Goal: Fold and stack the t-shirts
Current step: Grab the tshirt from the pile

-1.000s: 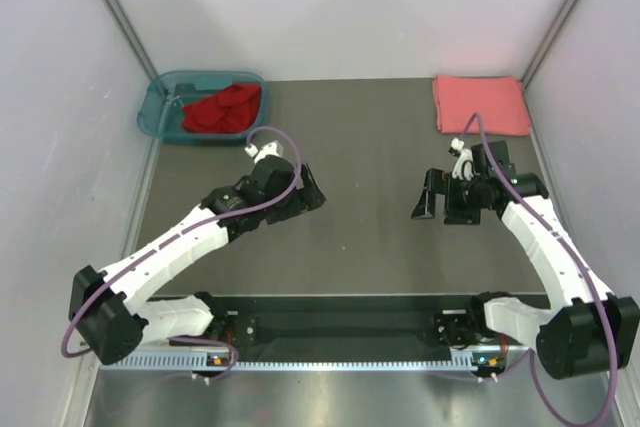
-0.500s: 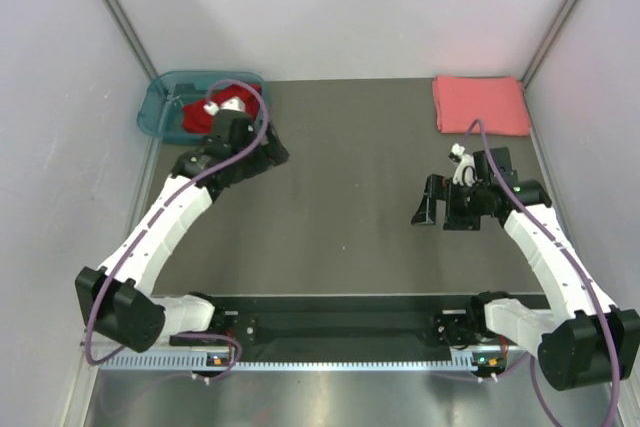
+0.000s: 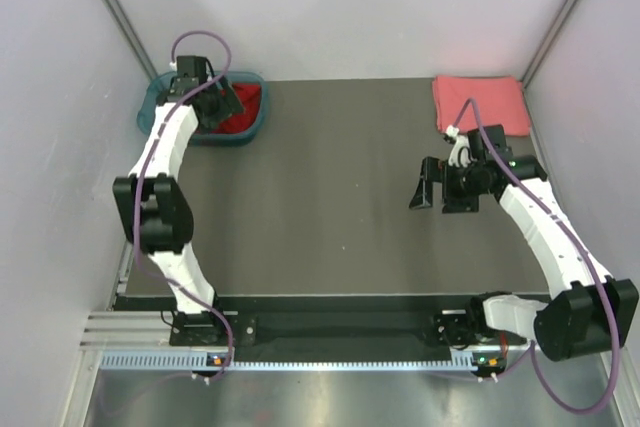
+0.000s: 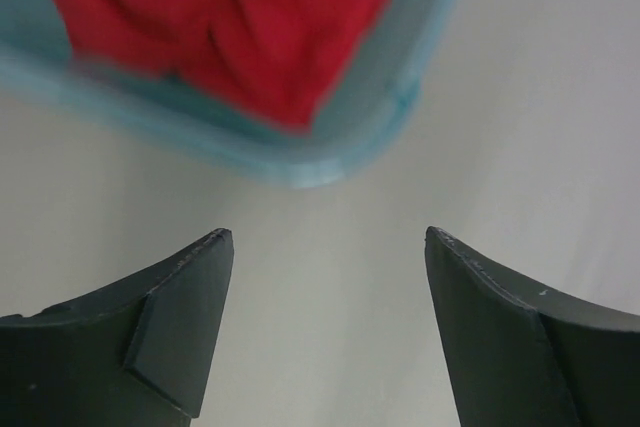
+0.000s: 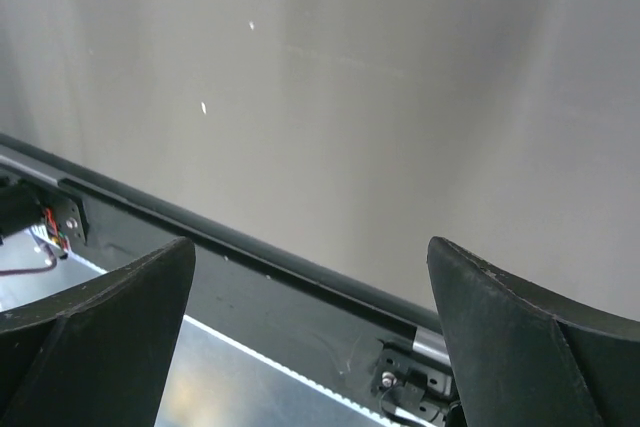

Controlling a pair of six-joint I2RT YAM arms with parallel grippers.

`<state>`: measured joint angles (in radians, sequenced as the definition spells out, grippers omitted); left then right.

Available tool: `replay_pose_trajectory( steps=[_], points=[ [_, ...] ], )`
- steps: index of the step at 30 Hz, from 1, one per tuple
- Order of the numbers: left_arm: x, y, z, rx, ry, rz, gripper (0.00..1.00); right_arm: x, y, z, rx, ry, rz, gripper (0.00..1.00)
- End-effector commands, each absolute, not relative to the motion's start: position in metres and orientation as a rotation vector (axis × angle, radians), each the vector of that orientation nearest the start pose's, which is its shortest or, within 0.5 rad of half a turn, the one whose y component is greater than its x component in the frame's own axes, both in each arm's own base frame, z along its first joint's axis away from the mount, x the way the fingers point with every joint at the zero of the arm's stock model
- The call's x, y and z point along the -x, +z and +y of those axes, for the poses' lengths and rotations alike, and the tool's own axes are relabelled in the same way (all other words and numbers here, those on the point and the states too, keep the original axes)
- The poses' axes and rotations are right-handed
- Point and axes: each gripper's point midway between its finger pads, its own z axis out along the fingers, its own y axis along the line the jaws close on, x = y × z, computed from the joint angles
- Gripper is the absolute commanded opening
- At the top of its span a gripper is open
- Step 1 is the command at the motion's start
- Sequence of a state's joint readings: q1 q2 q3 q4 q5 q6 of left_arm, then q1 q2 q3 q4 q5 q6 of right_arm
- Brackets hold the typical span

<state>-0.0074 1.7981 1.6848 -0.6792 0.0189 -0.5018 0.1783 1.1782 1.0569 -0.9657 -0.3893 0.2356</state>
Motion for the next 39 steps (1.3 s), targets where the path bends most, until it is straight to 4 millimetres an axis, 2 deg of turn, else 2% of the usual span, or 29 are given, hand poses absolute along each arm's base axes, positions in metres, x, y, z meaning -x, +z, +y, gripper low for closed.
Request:
replay_pose_trajectory(
  steps=[1, 2, 4, 8, 9, 10, 11, 13, 17, 22, 24, 27, 28, 30, 31, 33, 34, 36, 37, 38, 39],
  points=[
    [-0.527, 0.213, -0.019, 0.485, -0.324, 2.237, 0.81, -0.241, 0.181, 0.120, 0.098, 0.620, 2.634, 1.00],
    [-0.546, 0.206, -0.020, 0.462, -0.327, 2.237, 0.80, -0.245, 0.183, 0.119, 0.105, 0.608, 2.626, 1.00],
    [-0.571, 0.194, -0.024, 0.444, -0.364, 2.237, 0.80, -0.251, 0.183, 0.120, 0.106, 0.602, 2.645, 1.00],
    [-0.611, 0.181, -0.027, 0.484, -0.452, 2.171, 0.80, -0.262, 0.185, 0.124, 0.106, 0.618, 2.642, 1.00],
    [-0.618, 0.179, -0.028, 0.496, -0.474, 2.150, 0.80, -0.264, 0.184, 0.124, 0.100, 0.616, 2.644, 1.00],
    [-0.625, 0.167, -0.027, 0.517, -0.490, 2.147, 0.80, -0.266, 0.184, 0.125, 0.101, 0.615, 2.645, 0.99],
    [-0.635, 0.170, -0.028, 0.538, -0.523, 2.103, 0.80, -0.267, 0.183, 0.124, 0.095, 0.610, 2.650, 1.00],
    [-0.646, 0.156, -0.026, 0.572, -0.539, 2.092, 0.80, -0.270, 0.181, 0.123, 0.087, 0.602, 2.656, 1.00],
    [-0.664, 0.147, -0.024, 0.633, -0.623, 2.033, 0.76, -0.272, 0.177, 0.121, 0.060, 0.593, 2.667, 1.00],
    [-0.685, 0.160, -0.016, 0.628, -0.663, 1.928, 0.60, -0.274, 0.175, 0.117, 0.032, 0.581, 2.673, 1.00],
    [-0.689, 0.166, -0.017, 0.606, -0.683, 1.920, 0.27, -0.274, 0.177, 0.116, 0.027, 0.580, 2.667, 1.00],
    [-0.694, 0.194, -0.022, 0.576, -0.737, 1.870, 0.00, -0.274, 0.176, 0.115, 0.019, 0.585, 2.670, 1.00],
    [-0.693, 0.217, -0.024, 0.554, -0.750, 1.834, 0.00, -0.273, 0.176, 0.116, 0.018, 0.589, 2.673, 1.00],
    [-0.689, 0.246, -0.024, 0.534, -0.756, 1.788, 0.00, -0.273, 0.175, 0.116, 0.018, 0.591, 2.673, 0.99],
    [-0.683, 0.277, -0.024, 0.510, -0.755, 1.743, 0.00, -0.273, 0.176, 0.116, 0.018, 0.594, 2.668, 1.00],
    [-0.674, 0.316, -0.025, 0.472, -0.757, 1.681, 0.00, -0.273, 0.177, 0.117, 0.015, 0.604, 2.663, 1.00],
    [-0.662, 0.355, -0.027, 0.441, -0.767, 1.621, 0.00, -0.273, 0.178, 0.118, 0.016, 0.611, 2.658, 1.00],
    [-0.647, 0.400, -0.034, 0.388, -0.802, 1.549, 0.00, -0.273, 0.179, 0.119, 0.014, 0.620, 2.650, 1.00],
    [-0.629, 0.441, -0.041, 0.356, -0.835, 1.487, 0.00, -0.273, 0.179, 0.120, 0.018, 0.625, 2.649, 1.00],
    [-0.618, 0.460, -0.049, 0.324, -0.858, 1.462, 0.00, -0.273, 0.178, 0.120, 0.017, 0.629, 2.647, 1.00],
    [-0.595, 0.494, -0.055, 0.286, -0.868, 1.414, 0.00, -0.273, 0.180, 0.121, 0.022, 0.638, 2.638, 1.00]
  ],
)
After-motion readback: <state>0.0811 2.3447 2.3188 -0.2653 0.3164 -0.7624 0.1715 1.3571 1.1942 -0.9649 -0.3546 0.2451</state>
